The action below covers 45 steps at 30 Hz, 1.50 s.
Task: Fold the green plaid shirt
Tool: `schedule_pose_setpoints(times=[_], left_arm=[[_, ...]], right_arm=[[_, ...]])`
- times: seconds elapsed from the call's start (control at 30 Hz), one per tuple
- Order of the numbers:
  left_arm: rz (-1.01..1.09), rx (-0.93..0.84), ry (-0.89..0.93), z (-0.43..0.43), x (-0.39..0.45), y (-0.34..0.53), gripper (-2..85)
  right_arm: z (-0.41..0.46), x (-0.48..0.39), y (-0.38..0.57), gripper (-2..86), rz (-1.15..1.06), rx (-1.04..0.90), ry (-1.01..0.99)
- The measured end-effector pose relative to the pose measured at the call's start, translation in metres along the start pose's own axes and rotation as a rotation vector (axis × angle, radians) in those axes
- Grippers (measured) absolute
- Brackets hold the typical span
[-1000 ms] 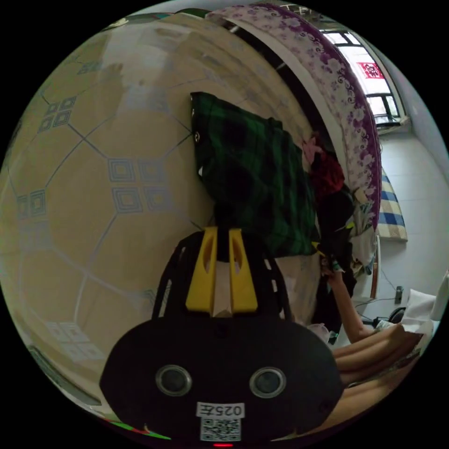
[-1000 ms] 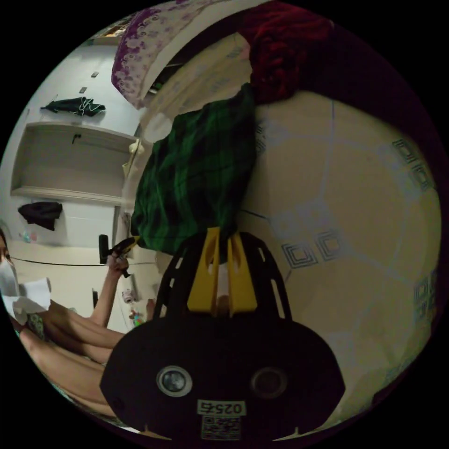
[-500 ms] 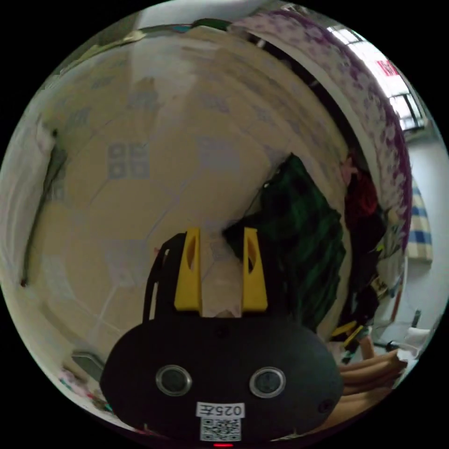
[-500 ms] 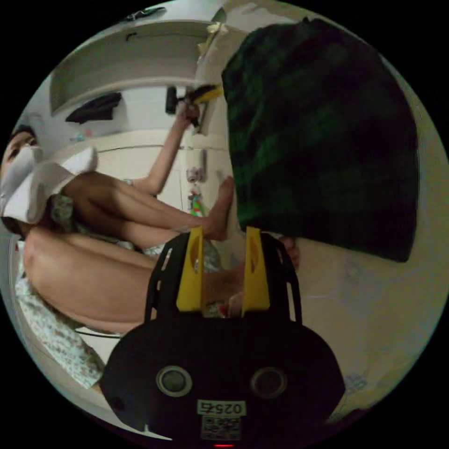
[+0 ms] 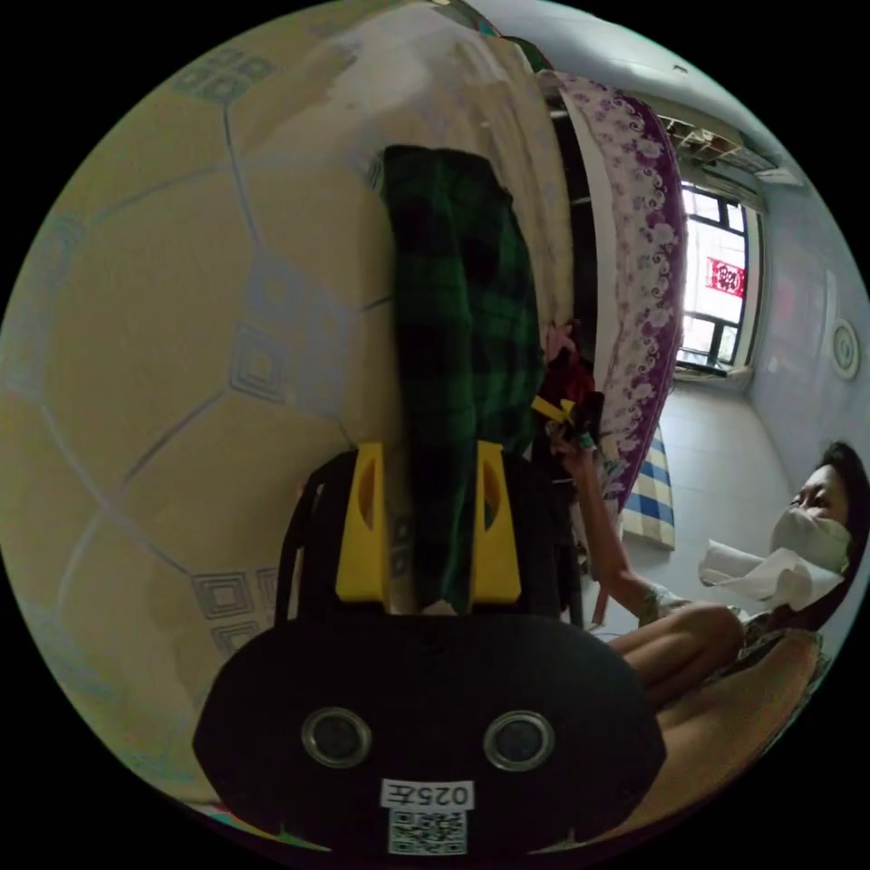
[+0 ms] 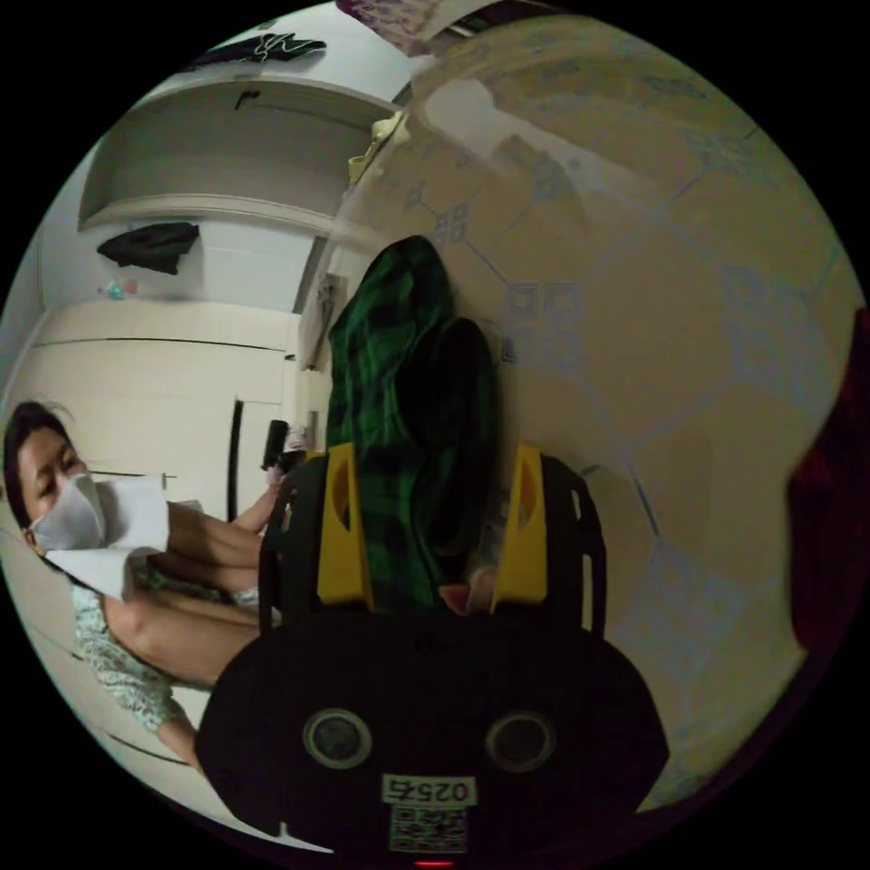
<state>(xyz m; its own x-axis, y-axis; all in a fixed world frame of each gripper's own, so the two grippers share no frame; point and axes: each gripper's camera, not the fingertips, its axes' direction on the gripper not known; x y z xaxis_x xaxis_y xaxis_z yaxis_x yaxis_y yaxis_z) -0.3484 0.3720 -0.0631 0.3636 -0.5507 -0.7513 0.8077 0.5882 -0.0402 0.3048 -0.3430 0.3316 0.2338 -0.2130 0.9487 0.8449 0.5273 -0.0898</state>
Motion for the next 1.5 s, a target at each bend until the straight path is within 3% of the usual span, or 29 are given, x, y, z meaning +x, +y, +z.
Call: schedule_pose_setpoints(times=[0.2,0.3,0.43,0.7,0.77,0.9,1.1,1.23,1.33,1.5], left_arm=[[0.013,0.029,0.08,0.004,-0.01,0.008,9.8],[0.01,0.054,0.142,0.003,-0.016,0.009,11.1],[0.051,0.062,0.09,-0.002,-0.01,0.018,12.1],[0.079,0.069,0.038,0.005,-0.017,0.02,5.8],[0.091,0.057,0.041,0.006,-0.023,0.022,3.0],[0.062,0.027,0.241,-0.005,-0.028,0.011,-0.3],[0.35,0.083,0.302,-0.085,0.082,-0.079,-1.0],[0.688,0.155,0.136,-0.148,0.202,-0.105,-1.2],[0.828,0.127,0.121,-0.161,0.238,-0.094,-1.2],[0.691,-0.011,0.007,-0.098,0.168,-0.083,-1.3]], right_arm=[[0.028,0.034,-0.037,20.1,0.02,-0.137,-0.281],[0.042,0.038,-0.04,16.6,-0.01,-0.169,-0.275],[0.041,0.028,-0.031,18.0,-0.052,-0.205,-0.234],[0.08,0.026,-0.035,8.0,-0.053,-0.27,-0.171],[0.081,0.027,-0.025,5.5,-0.041,-0.235,-0.16],[0.066,0.017,-0.011,4.4,-0.056,-0.15,-0.321],[-0.01,-0.092,-0.06,3.8,-0.298,0.053,-0.295],[-0.066,-0.193,-0.062,4.1,-0.585,0.242,-0.213],[-0.072,-0.217,-0.04,4.5,-0.666,0.255,-0.198],[0.002,-0.152,0.015,4.8,-0.474,0.176,-0.074]])
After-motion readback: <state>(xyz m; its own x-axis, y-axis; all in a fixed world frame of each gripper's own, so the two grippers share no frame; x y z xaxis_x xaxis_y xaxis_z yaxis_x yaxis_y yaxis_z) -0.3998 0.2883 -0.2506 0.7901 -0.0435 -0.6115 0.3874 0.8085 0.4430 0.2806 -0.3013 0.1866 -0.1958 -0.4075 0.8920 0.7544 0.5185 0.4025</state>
